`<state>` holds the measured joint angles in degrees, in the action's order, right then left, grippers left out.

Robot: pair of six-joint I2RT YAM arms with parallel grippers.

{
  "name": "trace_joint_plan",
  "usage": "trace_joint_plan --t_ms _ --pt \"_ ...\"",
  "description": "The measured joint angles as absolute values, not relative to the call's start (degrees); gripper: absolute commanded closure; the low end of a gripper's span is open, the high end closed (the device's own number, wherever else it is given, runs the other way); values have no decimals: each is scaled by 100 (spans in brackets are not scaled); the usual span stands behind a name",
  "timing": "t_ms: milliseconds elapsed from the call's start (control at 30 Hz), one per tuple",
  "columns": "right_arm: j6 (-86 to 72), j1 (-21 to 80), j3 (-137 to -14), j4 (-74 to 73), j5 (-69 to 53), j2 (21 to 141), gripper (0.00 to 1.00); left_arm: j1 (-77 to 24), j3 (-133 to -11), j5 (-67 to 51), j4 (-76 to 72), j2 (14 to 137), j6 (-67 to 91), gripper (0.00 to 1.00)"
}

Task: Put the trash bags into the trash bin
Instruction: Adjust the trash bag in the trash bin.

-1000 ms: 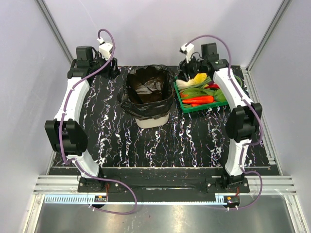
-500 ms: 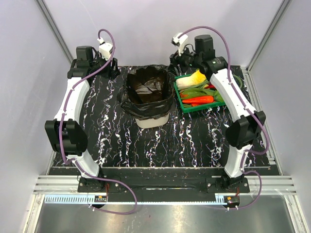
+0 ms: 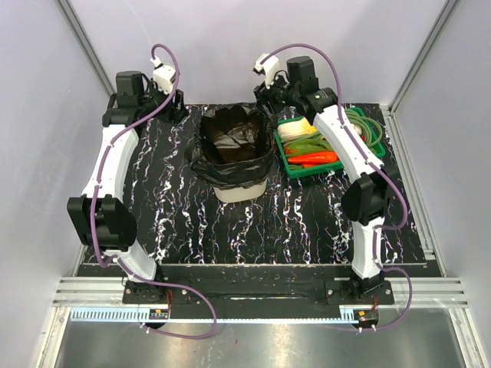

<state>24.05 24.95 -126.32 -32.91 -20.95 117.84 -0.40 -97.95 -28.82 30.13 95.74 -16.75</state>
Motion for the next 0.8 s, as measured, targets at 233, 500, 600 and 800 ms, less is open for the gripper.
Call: trace_joint_plan --t_ms 233,500,600,800 --pt "2569 2497 -12632 -3332 -1903 11935 41 -40 -9743 -2882 3013 9574 -1678 40" --pt "2676 2497 -12630 -3376 -1863 11948 41 -40 -9730 -2882 3006 9574 -1680 40" --pt "2705 2497 -12628 -3393 -1865 11979 41 -40 -9684 -2882 3000 9574 -1695 40" --pt "2696 2497 -12521 -3387 -1870 11985 38 -40 -9577 -2882 3006 9572 -1717 40"
